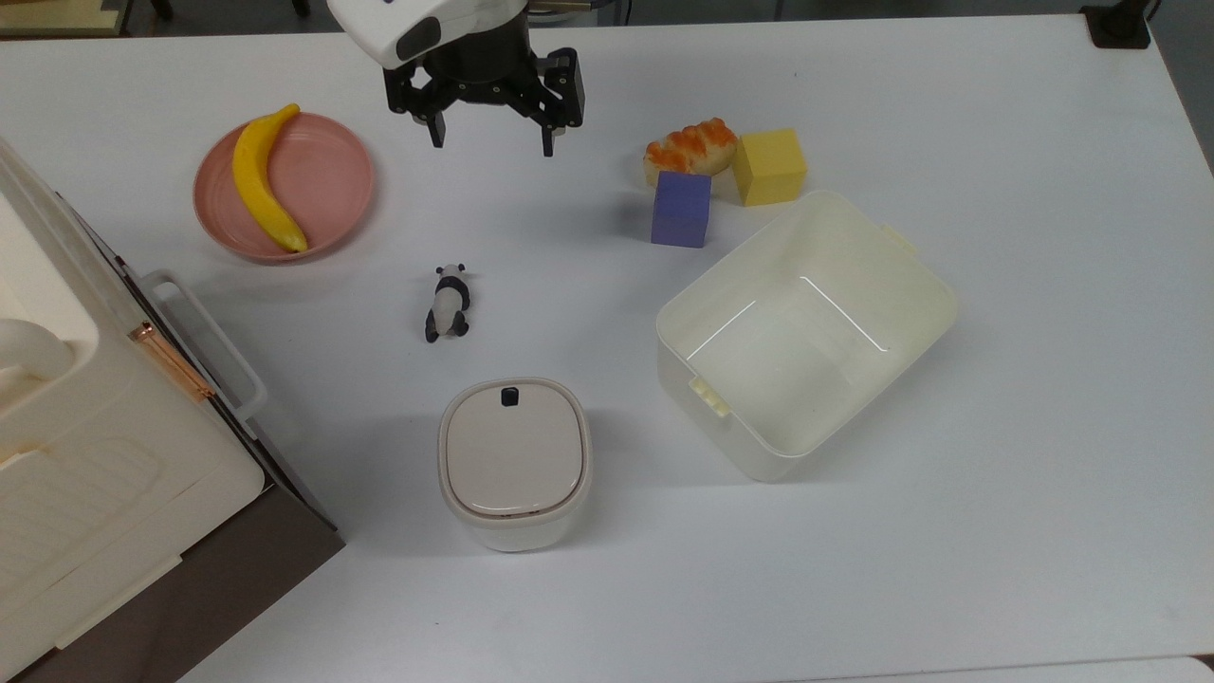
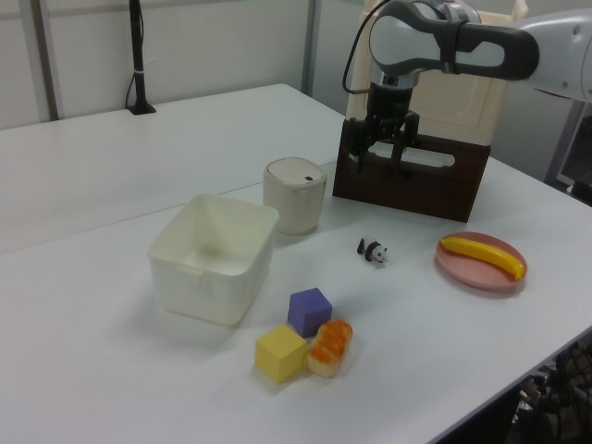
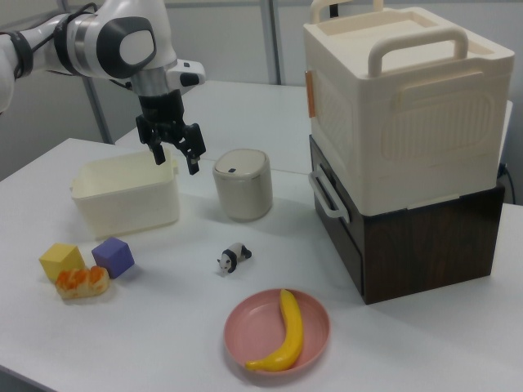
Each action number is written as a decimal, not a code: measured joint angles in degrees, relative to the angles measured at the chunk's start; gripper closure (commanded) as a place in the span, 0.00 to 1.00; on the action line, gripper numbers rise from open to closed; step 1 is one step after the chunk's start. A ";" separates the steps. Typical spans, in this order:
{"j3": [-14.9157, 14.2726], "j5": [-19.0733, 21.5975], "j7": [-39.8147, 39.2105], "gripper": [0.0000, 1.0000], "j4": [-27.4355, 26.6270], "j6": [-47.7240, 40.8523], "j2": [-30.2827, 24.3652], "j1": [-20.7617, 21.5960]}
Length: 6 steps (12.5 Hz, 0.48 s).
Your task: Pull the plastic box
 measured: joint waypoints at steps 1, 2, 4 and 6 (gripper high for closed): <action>0.00 0.00 0.00 0.00 0.17 0.00 0.01 0.00; 0.01 0.00 -0.04 0.00 0.26 0.00 -0.01 0.04; 0.06 -0.56 -0.62 0.00 0.58 0.00 -0.16 0.11; 0.13 -1.56 -0.76 0.00 0.63 0.00 -0.20 0.13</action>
